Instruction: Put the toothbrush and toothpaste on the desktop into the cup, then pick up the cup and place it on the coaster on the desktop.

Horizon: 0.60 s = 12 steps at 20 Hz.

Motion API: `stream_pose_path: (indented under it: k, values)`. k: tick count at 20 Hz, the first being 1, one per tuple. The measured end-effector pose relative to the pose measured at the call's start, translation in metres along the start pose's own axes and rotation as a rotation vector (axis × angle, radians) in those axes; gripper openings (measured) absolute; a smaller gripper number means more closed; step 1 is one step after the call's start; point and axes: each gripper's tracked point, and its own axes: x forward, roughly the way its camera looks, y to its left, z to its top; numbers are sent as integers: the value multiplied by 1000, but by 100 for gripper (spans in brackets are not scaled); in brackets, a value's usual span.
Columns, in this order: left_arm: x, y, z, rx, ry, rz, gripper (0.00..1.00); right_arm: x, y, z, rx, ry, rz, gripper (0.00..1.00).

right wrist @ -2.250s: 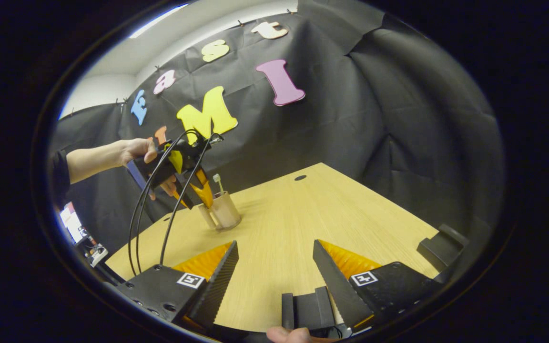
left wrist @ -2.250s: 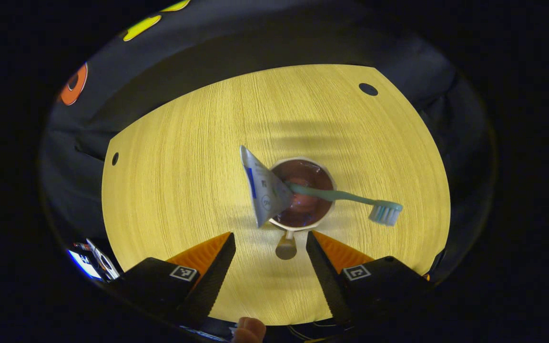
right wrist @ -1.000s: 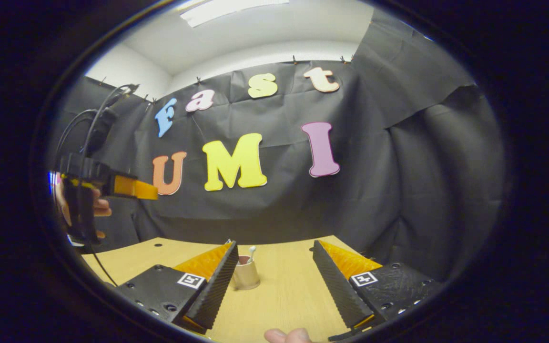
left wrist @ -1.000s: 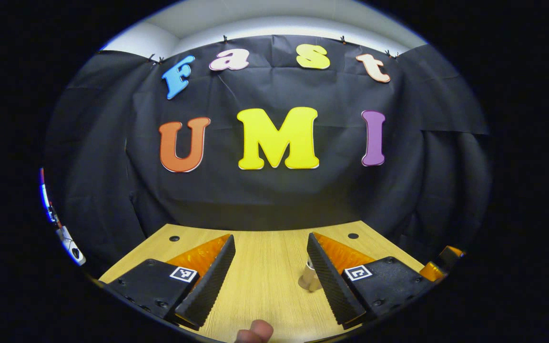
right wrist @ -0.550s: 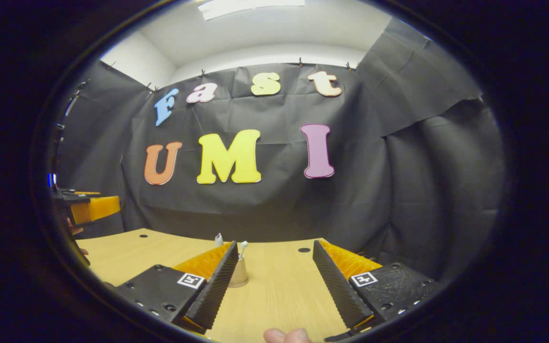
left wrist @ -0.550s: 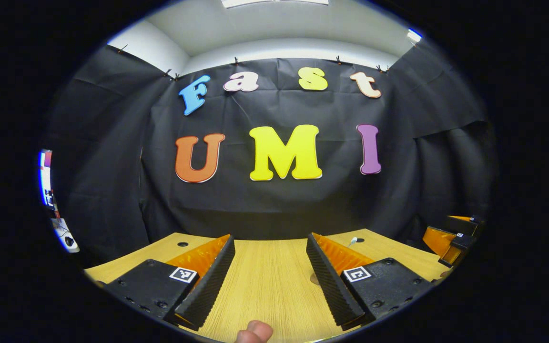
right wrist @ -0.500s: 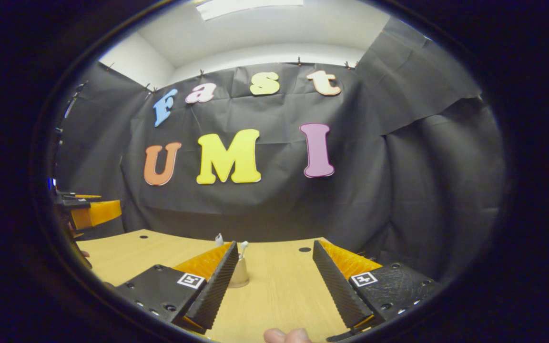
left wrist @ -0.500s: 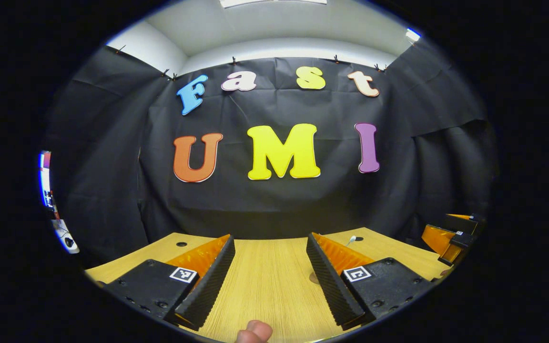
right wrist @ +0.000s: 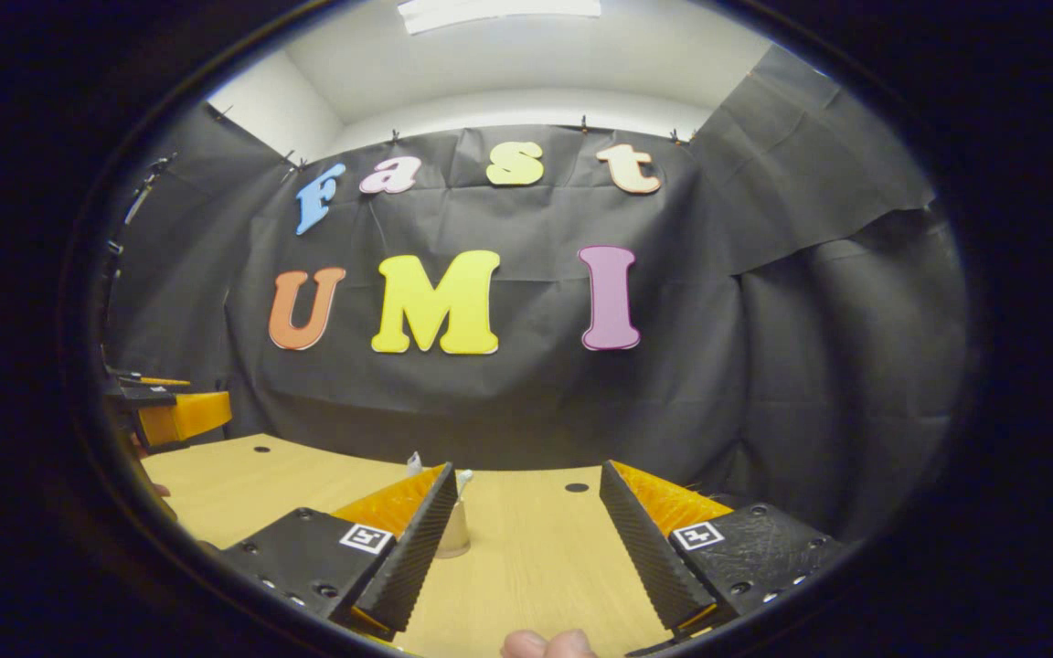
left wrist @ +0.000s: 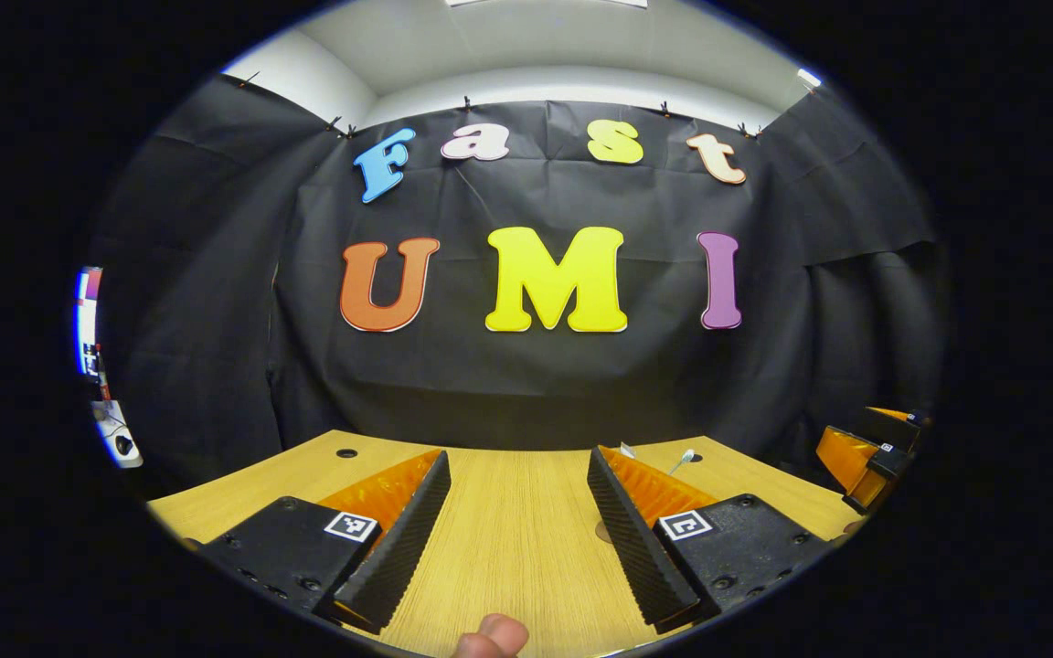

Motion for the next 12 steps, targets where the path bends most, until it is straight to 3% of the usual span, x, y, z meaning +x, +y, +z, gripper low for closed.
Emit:
stream_pose_path:
  k: [1,6,12]
  values:
    - [1,2,0,1,-5,6,96,2,0,-1,0,2,-2,95]
    - [3,2,2,11,-25,12,96,6,3,-4,10,16,6,92]
    - [7,-7,-7,31,-22,5,96,11,-17,-1,3,8,-36,95]
